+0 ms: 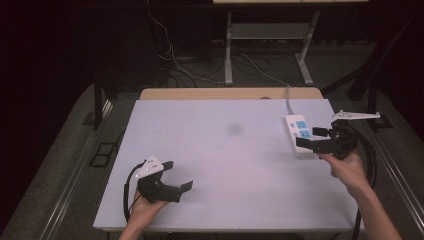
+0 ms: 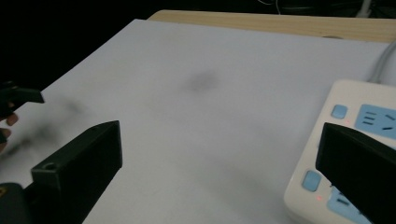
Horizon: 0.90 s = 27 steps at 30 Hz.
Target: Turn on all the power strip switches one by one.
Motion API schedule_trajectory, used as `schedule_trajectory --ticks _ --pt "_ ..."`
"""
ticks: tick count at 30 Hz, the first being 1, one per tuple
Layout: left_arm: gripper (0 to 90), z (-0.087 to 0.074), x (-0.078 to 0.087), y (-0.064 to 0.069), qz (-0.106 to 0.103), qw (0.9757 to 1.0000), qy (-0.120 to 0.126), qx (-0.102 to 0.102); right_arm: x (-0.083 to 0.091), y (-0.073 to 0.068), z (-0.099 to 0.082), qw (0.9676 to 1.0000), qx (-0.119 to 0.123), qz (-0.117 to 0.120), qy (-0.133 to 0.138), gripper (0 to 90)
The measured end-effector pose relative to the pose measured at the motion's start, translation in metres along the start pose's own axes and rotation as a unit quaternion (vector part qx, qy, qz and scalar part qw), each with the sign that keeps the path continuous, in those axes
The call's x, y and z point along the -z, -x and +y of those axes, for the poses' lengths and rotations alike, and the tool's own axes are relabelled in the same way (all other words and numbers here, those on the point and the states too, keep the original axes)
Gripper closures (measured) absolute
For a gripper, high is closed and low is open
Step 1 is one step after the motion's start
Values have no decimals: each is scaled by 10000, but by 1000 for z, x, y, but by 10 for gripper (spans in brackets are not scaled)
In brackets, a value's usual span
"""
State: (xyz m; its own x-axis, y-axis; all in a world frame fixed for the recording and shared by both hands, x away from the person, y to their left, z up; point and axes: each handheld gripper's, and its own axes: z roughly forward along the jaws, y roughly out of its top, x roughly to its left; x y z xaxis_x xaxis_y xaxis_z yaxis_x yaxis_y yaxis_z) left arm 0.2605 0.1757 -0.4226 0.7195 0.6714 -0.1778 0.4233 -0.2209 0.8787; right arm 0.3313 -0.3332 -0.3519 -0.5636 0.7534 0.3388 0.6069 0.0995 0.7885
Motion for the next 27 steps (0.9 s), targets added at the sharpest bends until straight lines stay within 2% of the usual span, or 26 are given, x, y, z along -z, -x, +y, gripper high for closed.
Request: schedule_trajectory --ticks 4,12,16,21,27 --pt "0 0 0 1 -21 10000 6 3 6 -9 -14 9998 4 142 129 5" --pt "0 0 0 1 -31 10000 -6 12 10 -28 -47 9991 168 242 305 5" --pt "0 0 -1 0 -31 10000 -25 11 7 -38 -65 9989 279 282 244 6" --pt "0 -1 -1 0 -28 10000 -31 36 3 -48 -89 9982 418 302 294 6" --pt "0 -1 -2 -1 -30 10000 -86 22 0 -53 -103 9978 489 353 274 6"
